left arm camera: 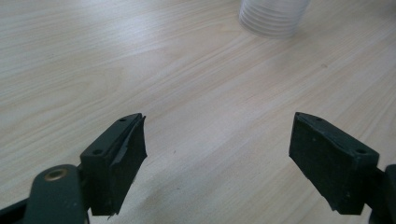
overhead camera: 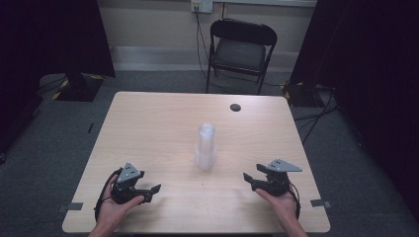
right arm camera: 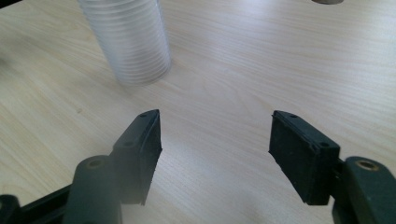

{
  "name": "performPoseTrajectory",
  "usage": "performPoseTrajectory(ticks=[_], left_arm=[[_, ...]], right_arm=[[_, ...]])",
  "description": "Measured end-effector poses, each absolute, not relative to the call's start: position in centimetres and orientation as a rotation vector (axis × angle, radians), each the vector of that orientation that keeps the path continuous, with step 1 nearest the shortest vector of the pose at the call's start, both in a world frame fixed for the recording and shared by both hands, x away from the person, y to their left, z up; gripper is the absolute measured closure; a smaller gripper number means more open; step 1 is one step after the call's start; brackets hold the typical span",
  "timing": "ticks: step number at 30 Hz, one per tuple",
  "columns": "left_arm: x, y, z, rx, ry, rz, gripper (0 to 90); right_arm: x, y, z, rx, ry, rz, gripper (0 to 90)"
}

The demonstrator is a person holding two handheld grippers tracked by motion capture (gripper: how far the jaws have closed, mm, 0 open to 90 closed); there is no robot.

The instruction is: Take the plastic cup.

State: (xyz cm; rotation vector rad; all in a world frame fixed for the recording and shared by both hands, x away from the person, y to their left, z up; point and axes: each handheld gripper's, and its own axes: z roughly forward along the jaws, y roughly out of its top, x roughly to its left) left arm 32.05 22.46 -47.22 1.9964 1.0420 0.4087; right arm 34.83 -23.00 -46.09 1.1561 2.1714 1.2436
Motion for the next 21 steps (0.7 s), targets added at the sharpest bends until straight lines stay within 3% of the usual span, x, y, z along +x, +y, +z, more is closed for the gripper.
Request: performPoseTrajectory(ticks=[4,11,21], left_arm=[[32.0,22.4,-47.2,1.996,1.041,0.413,18.7],[31.8,22.4,-47.2,2.01,1.021,0.416,18.8],[31.4,22.0,-47.0,2.02,0.982,0.419,19.7]], right_arm=[[34.7,-22.8,-45.5,1.172,2.206,1.266,39.0],[34.8,-22.3,-44.3,1.135,2.184,1.339,35.2],[34.5,-21.0,-43.0,1.042,2.201,1.394,37.4]])
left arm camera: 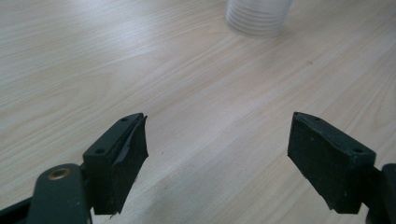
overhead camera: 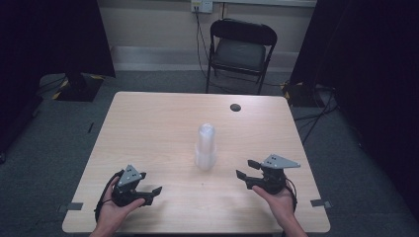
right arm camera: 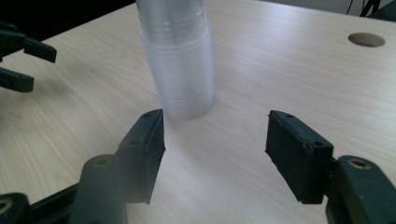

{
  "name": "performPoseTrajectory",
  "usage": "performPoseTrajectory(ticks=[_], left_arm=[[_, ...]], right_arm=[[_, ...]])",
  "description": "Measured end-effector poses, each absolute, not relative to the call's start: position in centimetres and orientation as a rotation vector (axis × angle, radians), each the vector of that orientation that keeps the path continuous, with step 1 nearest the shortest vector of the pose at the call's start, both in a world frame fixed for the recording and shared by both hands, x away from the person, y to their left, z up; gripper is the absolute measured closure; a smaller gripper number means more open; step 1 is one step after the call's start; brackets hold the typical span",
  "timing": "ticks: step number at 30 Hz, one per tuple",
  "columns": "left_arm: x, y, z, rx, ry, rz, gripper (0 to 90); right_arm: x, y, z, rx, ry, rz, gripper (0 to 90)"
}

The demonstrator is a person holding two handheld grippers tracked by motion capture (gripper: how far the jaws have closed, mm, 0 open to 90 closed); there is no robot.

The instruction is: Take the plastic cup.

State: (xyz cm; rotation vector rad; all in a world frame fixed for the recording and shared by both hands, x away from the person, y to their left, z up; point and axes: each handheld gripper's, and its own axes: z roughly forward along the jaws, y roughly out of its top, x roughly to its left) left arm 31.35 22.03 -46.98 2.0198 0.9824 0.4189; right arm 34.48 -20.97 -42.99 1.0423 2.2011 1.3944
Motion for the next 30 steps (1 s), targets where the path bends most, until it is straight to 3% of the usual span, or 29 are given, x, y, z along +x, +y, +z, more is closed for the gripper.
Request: performPoseTrajectory(ticks=[5,9,16,30], left_arm=[[31.6,22.1,-47.1,2.024,1.0,0.419,19.8],[31.6,22.1,-47.2,2.02,1.006,0.409,19.9],[31.5,22.2,-47.1,2.013,0.999,0.414,19.9],[31.6,22.4,-47.0,2.011,1.003,0.422,19.9]], right_arm=[[34.8,-20.5,-42.4,1.003,2.203,1.401,41.7],[35.3,-20.1,-42.1,0.991,2.254,1.444,40.2],[36.5,-18.4,-40.8,0.946,2.233,1.486,29.2],[39.0,-15.4,-39.1,0.893,2.235,1.53,20.1]])
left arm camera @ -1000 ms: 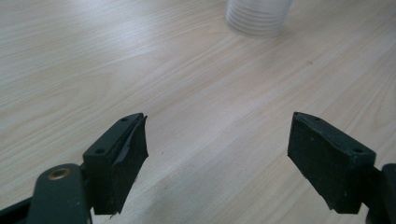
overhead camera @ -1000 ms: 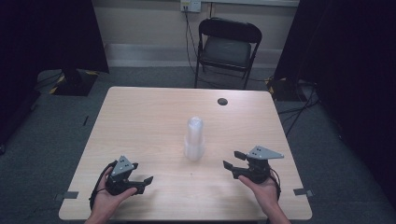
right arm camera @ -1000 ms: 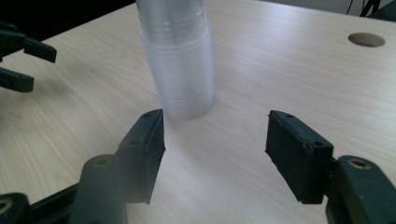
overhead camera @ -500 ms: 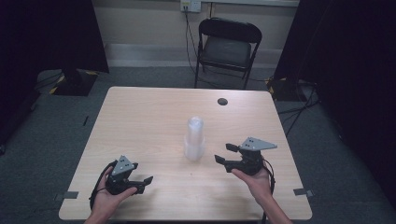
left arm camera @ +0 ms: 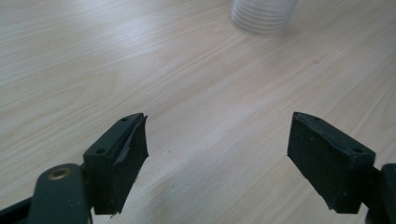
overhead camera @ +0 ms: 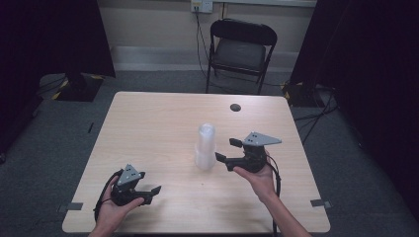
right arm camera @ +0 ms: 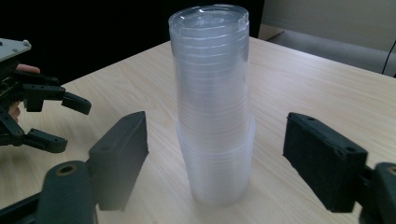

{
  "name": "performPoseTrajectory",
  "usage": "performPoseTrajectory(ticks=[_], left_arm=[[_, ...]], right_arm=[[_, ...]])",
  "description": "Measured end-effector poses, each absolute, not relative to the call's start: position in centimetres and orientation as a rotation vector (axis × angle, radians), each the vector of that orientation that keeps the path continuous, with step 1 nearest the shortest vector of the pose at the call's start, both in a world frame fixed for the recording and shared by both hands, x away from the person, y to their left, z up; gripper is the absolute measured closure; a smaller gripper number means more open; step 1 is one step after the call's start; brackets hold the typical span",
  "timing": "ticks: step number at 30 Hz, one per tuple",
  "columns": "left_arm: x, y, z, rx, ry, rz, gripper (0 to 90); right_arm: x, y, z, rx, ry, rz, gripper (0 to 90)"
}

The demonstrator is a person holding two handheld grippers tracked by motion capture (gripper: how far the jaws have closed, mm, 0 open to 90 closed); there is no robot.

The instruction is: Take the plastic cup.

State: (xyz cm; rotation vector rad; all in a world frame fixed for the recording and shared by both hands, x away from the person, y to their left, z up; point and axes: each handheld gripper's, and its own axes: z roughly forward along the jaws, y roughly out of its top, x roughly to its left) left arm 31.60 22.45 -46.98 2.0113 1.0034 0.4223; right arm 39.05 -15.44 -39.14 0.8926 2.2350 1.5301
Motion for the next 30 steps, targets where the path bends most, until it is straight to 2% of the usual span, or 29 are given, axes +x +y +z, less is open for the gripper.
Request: performPoseTrajectory(ticks=[18,30], left_arm=[[31.6,22.4,-47.0,2.012,1.0,0.422,19.9],[31.5,22.5,-47.0,2.012,0.998,0.426,19.8]], right_arm=[[42.1,-12.8,-38.4,0.872,2.209,1.557,14.3],[43.6,-10.7,-39.5,0.841,2.238,1.578,16.4]])
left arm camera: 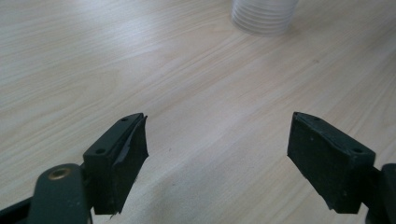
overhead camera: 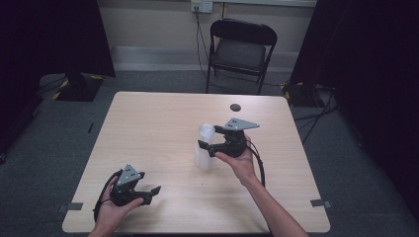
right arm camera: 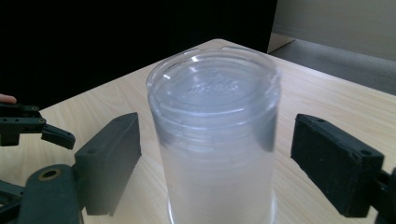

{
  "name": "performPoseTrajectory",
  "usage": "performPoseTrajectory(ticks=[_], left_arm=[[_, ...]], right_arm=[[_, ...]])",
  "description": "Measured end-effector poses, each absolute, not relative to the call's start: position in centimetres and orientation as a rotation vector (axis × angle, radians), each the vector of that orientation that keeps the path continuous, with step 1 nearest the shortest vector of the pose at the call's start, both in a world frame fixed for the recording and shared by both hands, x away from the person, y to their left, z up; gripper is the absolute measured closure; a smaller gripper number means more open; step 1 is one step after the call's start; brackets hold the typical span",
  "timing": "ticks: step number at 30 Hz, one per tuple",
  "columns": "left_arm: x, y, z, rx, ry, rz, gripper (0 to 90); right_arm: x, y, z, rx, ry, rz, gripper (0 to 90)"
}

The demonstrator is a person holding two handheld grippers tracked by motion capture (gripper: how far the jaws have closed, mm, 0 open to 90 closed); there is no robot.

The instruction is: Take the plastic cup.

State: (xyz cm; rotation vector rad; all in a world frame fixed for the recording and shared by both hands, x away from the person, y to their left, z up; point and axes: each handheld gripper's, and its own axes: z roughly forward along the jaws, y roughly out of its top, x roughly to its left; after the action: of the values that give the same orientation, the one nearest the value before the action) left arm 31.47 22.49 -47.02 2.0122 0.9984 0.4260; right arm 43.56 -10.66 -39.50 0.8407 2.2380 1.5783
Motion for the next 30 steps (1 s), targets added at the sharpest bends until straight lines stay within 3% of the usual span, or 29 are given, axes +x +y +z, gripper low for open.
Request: performPoseTrajectory(ticks=[4,30], left_arm=[[31.4,22.6,-47.0,2.005,1.004,0.427,19.6],[31.7,22.6,-47.2,2.017,1.013,0.423,19.6]], right_arm=[[43.9,-10.1,-39.9,0.833,2.244,1.548,20.7],[43.9,-9.4,-42.4,0.813,2.264,1.5,27.9]])
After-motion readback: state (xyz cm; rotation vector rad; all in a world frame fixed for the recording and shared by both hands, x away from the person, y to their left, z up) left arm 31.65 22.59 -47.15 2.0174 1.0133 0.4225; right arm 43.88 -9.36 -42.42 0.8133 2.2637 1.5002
